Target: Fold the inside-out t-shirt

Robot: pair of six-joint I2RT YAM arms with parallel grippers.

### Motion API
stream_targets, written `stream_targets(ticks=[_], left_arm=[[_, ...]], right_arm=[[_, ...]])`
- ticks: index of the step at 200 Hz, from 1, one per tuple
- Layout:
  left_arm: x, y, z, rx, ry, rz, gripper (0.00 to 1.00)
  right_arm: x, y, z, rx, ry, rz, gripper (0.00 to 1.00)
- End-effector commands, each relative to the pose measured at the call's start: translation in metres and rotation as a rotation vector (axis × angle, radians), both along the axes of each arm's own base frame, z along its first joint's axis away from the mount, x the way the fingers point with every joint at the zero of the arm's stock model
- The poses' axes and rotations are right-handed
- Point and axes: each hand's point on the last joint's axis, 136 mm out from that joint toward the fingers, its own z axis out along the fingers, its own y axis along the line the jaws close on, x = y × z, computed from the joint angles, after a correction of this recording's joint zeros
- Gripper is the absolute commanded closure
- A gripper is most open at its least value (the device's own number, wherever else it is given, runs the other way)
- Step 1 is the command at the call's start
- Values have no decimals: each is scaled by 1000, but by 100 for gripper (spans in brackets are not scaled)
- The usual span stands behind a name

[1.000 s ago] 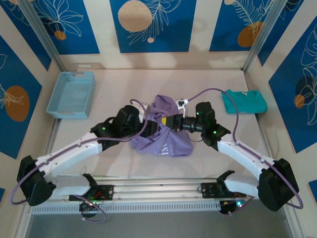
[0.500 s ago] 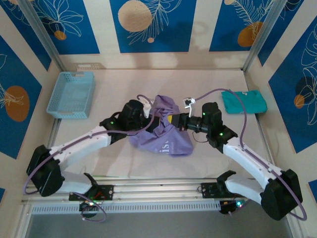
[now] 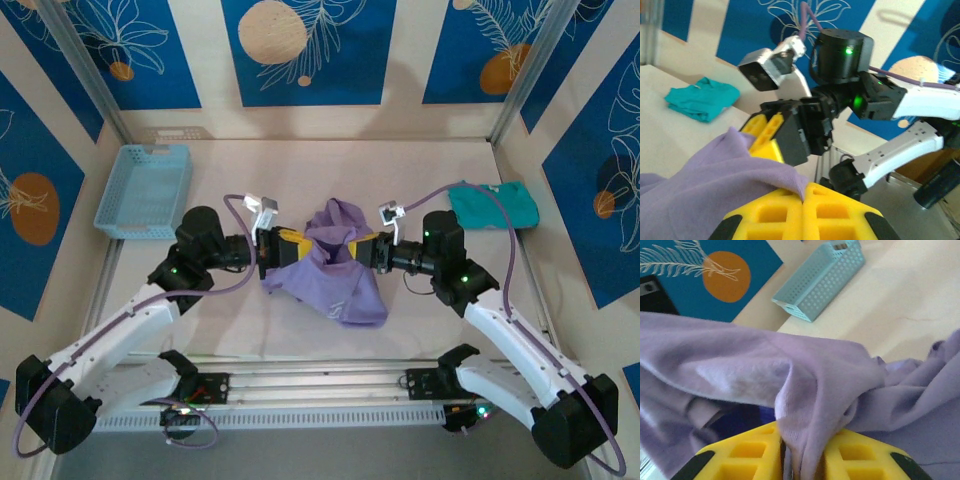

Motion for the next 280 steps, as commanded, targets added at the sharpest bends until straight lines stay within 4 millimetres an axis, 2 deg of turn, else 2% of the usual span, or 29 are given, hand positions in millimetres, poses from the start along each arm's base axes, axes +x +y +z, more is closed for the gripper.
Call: stream_targets(ticks=[1,43,60,89,104,143,170,212,250,280], left_arm=[[-11,1,10,-36,-48,-73,100],[-12,-2,10,-49,-37,-101,100],[-13,-3,12,-55,-34,-105,100],[-10,-3,8,-41,-25,-87,100],[-8,-3,6,-35,-18,-80,100],[-5,-3,5,-26,-14,-66,100],[-6,-3,6,-26,-10,-68,100],[-7,-2,4,-21,-7,-68,100],[-7,-2,2,-17,-8,-65,100],[-5,-2,2,-16,-7,-59,100]], right_arm=[[-6,-7,-2,-88,-7,-17,70],[-23,-10,0,-179,-126,45,51],[-27,-10,6,-243,-227,33,50],[-40,-2,28,-229,-381,39,55],[-50,4,34,-210,-418,69,61],[-75,27,37,-149,-420,214,79],[-57,38,29,-117,-303,179,83],[-34,48,30,1,-160,185,80],[-38,53,36,70,-150,258,68],[-44,52,32,89,-151,302,65]])
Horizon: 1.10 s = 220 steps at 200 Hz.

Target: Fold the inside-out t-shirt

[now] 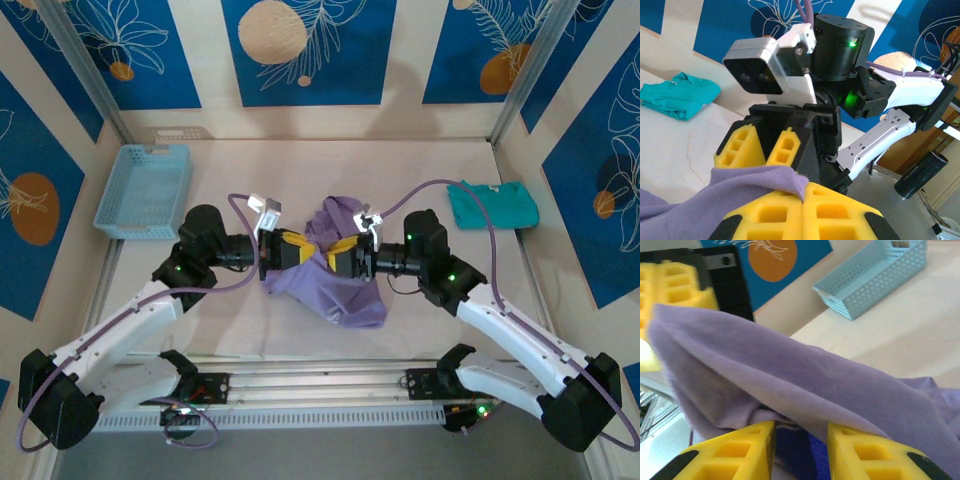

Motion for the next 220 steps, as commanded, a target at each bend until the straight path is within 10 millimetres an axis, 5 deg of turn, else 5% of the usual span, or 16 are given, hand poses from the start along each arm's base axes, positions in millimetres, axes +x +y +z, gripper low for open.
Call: stream_targets(ticks=[1,73,117,181,220], left_arm=[[1,2,2,-4,-27,8,100],[0,3,1,0,-23,15,100],[5,6,-1,12,-25,52,100],[22,14,-8,37,-10,156,100],[47,22,-32,143,22,297,100]], right_arm=[[-12,3,7,56,-3,83,65],[-11,8,7,66,22,117,67],[-14,1,12,91,14,110,100],[-22,-18,37,146,-10,101,100],[-27,-20,57,170,-19,108,100]])
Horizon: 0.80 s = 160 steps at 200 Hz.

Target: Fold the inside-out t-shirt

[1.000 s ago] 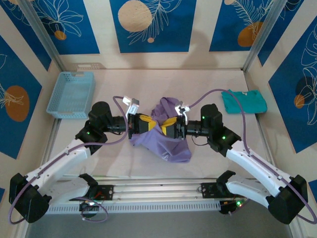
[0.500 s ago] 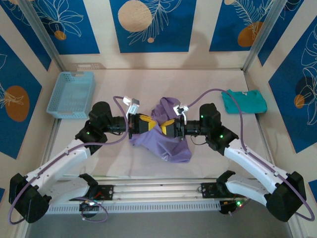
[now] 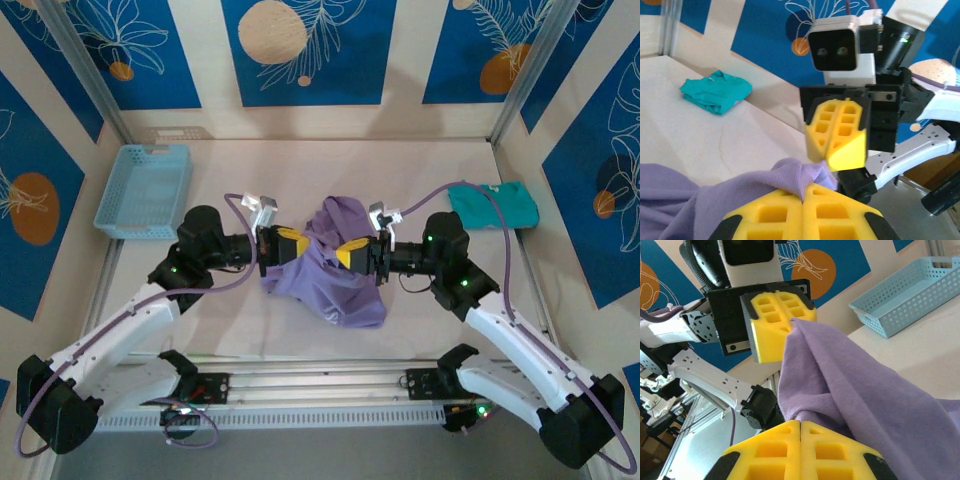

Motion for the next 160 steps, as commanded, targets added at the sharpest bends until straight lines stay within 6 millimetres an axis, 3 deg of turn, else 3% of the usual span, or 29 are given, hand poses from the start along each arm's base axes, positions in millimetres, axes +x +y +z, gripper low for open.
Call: stream_targets(ticks=[1,32,61,81,106,130,160], left_arm=[[22,11,-18,89,6,131,100],[49,23,-46,248,66,276,89],[55,36,-54,329,67,352,60],[44,43,-42,318,25,357,46],[14,36,-15,252,-75,260,36],[-15,19,3,227,-205,136,33],[-18,2,10,263,-313,72,34]], right_arm=[[-9,-3,28,41,-17,23,100],[-6,0,44,62,4,-14,100],[6,4,45,29,54,-120,100],[11,7,41,-25,80,-183,100],[9,14,41,-67,82,-175,100],[4,20,46,-69,90,-117,100],[-6,28,49,-99,127,-17,100]])
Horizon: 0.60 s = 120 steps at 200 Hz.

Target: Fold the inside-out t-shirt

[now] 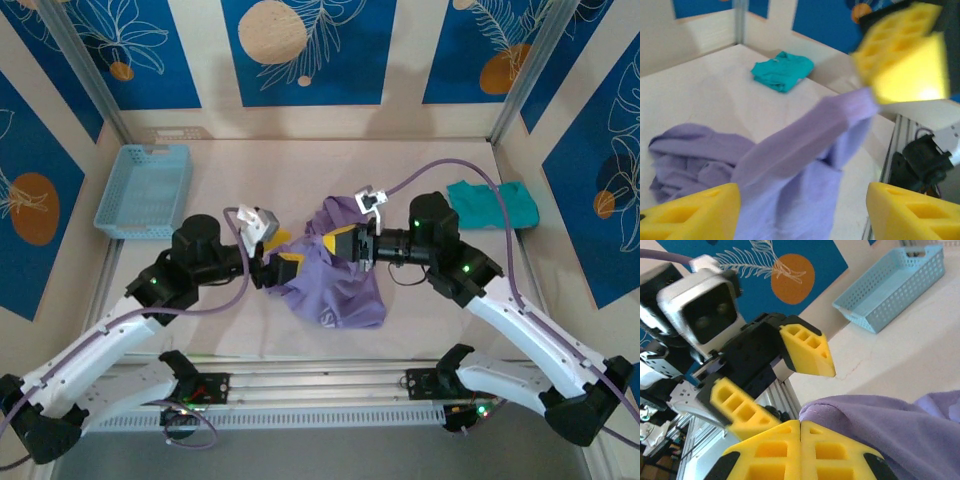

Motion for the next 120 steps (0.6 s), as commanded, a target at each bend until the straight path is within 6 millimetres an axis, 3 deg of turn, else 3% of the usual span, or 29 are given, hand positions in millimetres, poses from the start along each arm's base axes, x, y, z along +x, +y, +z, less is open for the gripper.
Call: stream_targets(ticks=[1,31,44,59,76,98,120], left_arm=[[-3,-13,12,39,-121,-80,34],[7,-27,13,79,-134,-108,43],[7,-33,16,70,-122,-132,58],[8,-36,16,56,-102,-130,84],[5,-33,15,46,-86,-124,96],[1,-27,18,3,-79,-110,100],[-2,-25,22,-36,-65,-109,100]], right_arm=[[-13,3,12,-7,6,86,100],[-19,5,11,-6,51,149,100],[-20,4,10,-3,71,161,100],[-16,0,7,-5,92,144,100],[-4,-13,0,-21,116,53,100],[15,-42,-24,-122,58,-145,70],[25,-65,-58,-247,-5,-267,60]])
